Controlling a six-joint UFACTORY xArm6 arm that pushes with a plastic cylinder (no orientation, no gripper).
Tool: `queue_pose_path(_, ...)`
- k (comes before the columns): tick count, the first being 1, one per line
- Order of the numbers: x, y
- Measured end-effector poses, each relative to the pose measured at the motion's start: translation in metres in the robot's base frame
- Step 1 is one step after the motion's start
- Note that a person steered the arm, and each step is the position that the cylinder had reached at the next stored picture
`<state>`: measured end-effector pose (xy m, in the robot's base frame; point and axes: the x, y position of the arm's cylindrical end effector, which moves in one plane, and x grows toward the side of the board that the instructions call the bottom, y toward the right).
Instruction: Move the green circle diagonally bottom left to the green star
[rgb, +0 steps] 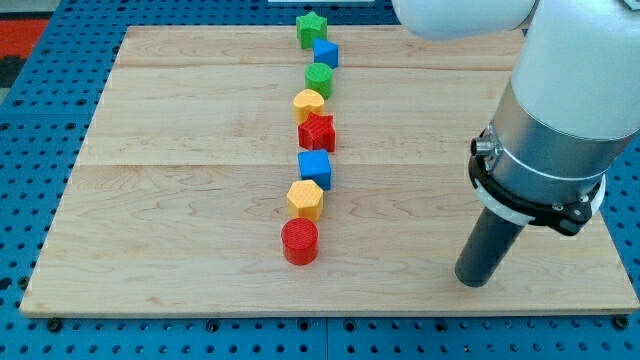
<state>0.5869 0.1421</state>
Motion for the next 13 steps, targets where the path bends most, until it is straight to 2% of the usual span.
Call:
queue_pose_path(3, 0.000, 0.002)
queue_pose_path(6, -0.022, 0.017)
queue_pose_path(7, -0.101, 0.032)
queue_pose_path(8, -0.170, 0.021)
queue_pose_path(9, -0.223, -0.019)
queue_pose_path(10, -0.223, -0.020)
queue_pose_path(11, -0.260, -0.021)
queue_pose_path(12, -0.278, -0.065)
queue_pose_path(13, -0.277, -0.138)
